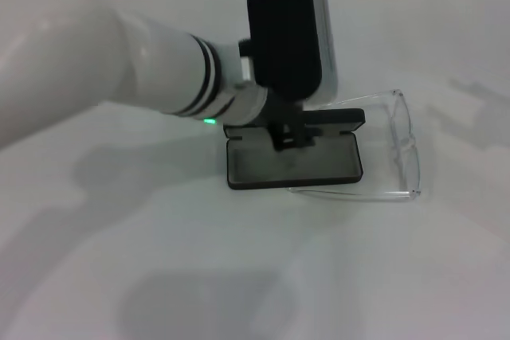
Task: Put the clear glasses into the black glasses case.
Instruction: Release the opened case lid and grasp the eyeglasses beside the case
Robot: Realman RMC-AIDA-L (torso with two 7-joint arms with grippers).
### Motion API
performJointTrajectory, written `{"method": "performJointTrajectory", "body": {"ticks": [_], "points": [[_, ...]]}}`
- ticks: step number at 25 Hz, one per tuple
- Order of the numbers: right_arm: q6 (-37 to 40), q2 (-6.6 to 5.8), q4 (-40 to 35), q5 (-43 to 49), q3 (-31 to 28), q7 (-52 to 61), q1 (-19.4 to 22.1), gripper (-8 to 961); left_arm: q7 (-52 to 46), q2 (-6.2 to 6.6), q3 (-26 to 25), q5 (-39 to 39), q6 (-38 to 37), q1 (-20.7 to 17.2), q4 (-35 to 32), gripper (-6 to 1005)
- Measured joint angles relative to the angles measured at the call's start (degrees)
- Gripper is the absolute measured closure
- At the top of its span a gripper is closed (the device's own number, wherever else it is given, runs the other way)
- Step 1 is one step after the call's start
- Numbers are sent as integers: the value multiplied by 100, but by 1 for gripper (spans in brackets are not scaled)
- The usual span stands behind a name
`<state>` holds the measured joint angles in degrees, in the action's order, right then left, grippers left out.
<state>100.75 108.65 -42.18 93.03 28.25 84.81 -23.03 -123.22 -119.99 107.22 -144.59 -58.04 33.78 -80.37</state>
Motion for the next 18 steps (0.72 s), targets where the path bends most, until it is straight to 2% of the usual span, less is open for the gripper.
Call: {"method": "performJointTrajectory", "body": {"ticks": [4,8,12,13,14,15,18], "points": [[-4,-9,-81,115,58,47,-5,246,175,11,-583,813,-393,-114,-381,512],[-18,20,-578,443,172,490,-62,246,332,14,-1241,1864,-609,-357,-789,514],[-186,89,-1542,1231,591,1687,-155,246,695,18,-1823,3093,-867,-728,-1208,516],[-186,89,-1542,1231,591,1687,-155,246,763,19,-1960,3340,-926,-825,-1281,517],[-205,94,-1851,1513,775,2218,-225,246,840,20,-2115,3678,-1005,-950,-1354,518],[-202,79,-2188,1971,1010,3055,-375,246,895,20,-2244,3915,-1064,-1037,-1398,518],[-161,20,-2469,2660,1423,4080,-665,247,1087,26,-2635,4583,-1250,-1272,-1439,520]]}}
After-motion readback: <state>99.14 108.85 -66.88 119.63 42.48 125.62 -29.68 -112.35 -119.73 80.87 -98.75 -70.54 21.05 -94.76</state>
